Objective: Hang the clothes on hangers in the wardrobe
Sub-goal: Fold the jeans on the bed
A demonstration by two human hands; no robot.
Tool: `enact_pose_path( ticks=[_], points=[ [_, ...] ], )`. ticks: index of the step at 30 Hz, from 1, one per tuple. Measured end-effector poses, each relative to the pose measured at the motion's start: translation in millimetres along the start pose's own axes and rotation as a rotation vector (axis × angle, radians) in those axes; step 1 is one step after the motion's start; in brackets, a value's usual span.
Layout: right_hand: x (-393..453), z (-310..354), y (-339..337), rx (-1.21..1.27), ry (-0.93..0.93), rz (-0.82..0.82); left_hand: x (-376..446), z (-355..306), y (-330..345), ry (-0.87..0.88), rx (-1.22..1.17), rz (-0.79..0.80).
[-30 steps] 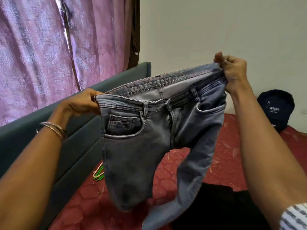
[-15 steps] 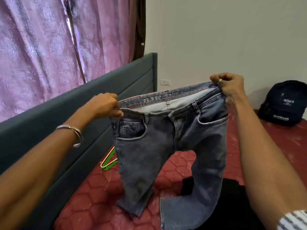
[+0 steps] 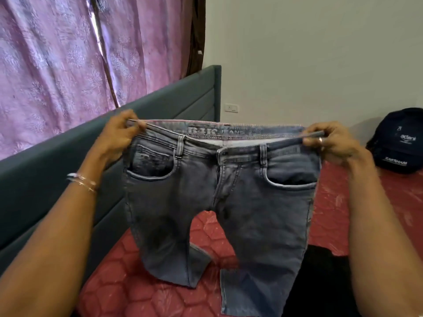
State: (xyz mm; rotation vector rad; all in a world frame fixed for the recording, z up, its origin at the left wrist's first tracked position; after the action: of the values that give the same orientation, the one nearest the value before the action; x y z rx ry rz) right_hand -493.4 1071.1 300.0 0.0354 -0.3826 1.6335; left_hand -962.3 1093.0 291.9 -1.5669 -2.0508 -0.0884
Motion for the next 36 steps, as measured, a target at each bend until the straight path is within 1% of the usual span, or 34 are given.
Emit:
enact_pose_path(
  ticks=[1,2,3,4,5,6,7,8,10,11,13,15,17,18,19,20,21,24,25,26,27,28,29,31,33,35,36],
  points=[
    [7.6,-10.7,3.6,0.023,0.029,-0.151,0.7,3.5,7.1,0.005,0.307,-0.019],
    [14.9,-19.7,10.7,-0.017,0.068,-0.293,0.5,3.2,15.8,-0.003,0.513,-0.084],
    [24.6,-31.9,23.5,-0.062,0.116,-0.42,-5.0,0.5,25.5,-0.06,0.575,-0.145],
    [30.7,-40.1,37.7,-0.087,0.16,-0.544,-10.8,-4.2,38.5,-0.105,0.543,-0.192],
    [31.8,-43.2,55.9,-0.087,0.195,-0.647,-17.5,-9.6,50.9,-0.157,0.454,-0.238],
    [30.7,-40.1,74.2,-0.094,0.189,-0.721,-23.6,-15.9,64.1,-0.216,0.337,-0.297],
    [26.9,-32.2,93.0,-0.108,0.145,-0.774,-30.3,-22.1,74.8,-0.271,0.233,-0.344],
    [23.0,-22.3,110.6,-0.123,0.095,-0.793,-33.8,-25.8,87.1,-0.309,0.145,-0.359],
    [20.1,-3.7,143.8,-0.106,-0.047,-0.734,-36.9,-35.0,112.1,-0.325,0.007,-0.28],
    [23.4,3.3,159.4,-0.1,-0.107,-0.658,-35.6,-37.1,123.2,-0.327,-0.054,-0.217],
    [27.8,14.0,183.6,-0.121,-0.199,-0.466,-34.8,-48.6,136.8,-0.291,-0.103,-0.117],
    [31.2,10.7,190.9,-0.025,-0.188,-0.287,-39.0,-66.2,139.5,-0.31,-0.272,-0.056],
    [31.2,5.4,187.5,0.101,-0.184,-0.092,-41.7,-79.9,142.7,-0.362,-0.478,0.047],
    [28.8,5.9,185.2,0.07,-0.214,-0.022,-42.9,-85.0,141.2,-0.353,-0.52,0.088],
    [27.5,8.2,183.8,0.004,-0.251,0.008,-42.9,-89.2,138.8,-0.32,-0.515,0.118],
    [26.9,10.6,182.8,-0.049,-0.287,0.012,-42.5,-92.2,136.8,-0.249,-0.46,0.132],
    [28.0,13.3,182.5,-0.074,-0.299,-0.003,-40.7,-92.8,133.7,-0.141,-0.338,0.111],
    [29.1,27.0,177.4,0.042,-0.275,0.0,-35.3,-101.3,127.2,0.316,0.246,-0.061],
    [29.3,32.8,174.4,0.098,-0.282,0.025,-34.4,-106.8,129.3,0.462,0.421,-0.078],
    [30.4,39.9,170.9,0.142,-0.294,0.049,-32.0,-111.5,132.1,0.565,0.555,-0.043],
    [30.1,48.3,166.9,0.182,-0.31,0.053,-27.9,-113.7,134.4,0.616,0.618,0.022],
    [28.8,57.4,162.1,0.227,-0.323,0.028,-23.8,-117.1,134.5,0.617,0.626,0.087],
    [28.4,64.5,157.6,0.28,-0.325,-0.012,-17.1,-118.0,132.8,0.593,0.61,0.112],
    [25.6,71.8,151.2,0.396,-0.329,-0.086,-8.9,-125.2,126.7,0.591,0.573,0.064],
    [20.3,70.5,150.6,0.455,-0.329,-0.121,-6.3,-133.1,123.3,0.656,0.549,-0.004],
    [13.7,56.0,146.5,0.535,-0.309,-0.144,-5.9,-138.2,121.5,0.722,0.532,-0.069],
    [8.7,42.0,141.1,0.6,-0.275,-0.154,-6.4,-139.5,120.6,0.727,0.521,-0.091]
  ],
)
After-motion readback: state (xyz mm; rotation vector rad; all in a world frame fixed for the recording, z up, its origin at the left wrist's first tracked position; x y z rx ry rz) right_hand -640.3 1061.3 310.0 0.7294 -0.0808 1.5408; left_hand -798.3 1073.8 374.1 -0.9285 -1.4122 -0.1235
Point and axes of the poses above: each hand's wrist, its own x-axis towards the middle knuckle, its own y-axis out of the palm, z = x × y, the point moved 5 cm from there along x, towards the middle knuckle, and after that the axes turned 6 degrees about -z, right-handed, at the moved point
